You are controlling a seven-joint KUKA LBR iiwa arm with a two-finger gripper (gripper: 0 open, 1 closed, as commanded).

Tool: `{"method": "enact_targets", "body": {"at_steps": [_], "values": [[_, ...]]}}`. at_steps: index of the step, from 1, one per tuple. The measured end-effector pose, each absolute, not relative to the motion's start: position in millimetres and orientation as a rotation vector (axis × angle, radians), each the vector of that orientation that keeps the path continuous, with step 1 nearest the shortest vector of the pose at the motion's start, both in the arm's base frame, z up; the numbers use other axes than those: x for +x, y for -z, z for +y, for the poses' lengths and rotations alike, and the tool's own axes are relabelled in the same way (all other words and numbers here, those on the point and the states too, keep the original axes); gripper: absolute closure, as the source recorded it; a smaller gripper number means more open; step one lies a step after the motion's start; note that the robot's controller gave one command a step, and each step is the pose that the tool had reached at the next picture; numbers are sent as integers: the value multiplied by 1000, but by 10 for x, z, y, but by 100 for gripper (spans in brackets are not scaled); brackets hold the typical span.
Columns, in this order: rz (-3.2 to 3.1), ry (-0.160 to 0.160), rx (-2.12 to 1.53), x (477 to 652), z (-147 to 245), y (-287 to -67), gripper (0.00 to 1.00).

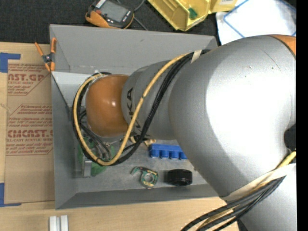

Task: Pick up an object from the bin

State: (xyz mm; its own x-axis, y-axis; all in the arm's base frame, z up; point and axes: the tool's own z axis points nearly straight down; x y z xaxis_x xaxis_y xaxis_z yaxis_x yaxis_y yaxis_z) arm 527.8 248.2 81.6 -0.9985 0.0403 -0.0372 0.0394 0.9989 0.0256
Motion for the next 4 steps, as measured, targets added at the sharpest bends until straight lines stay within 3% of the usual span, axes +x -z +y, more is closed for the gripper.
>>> {"method": "enact_targets", "body": {"at_steps": [1, 2, 3, 4], "values": [[3086, -36, -293, 5461, 2308, -824, 0], [3077, -67, -46, 5427, 2170, -830, 100], [3077, -67, -46, 5427, 2170, -830, 100], [3093, -53, -48, 5378, 2135, -975, 100]]}}
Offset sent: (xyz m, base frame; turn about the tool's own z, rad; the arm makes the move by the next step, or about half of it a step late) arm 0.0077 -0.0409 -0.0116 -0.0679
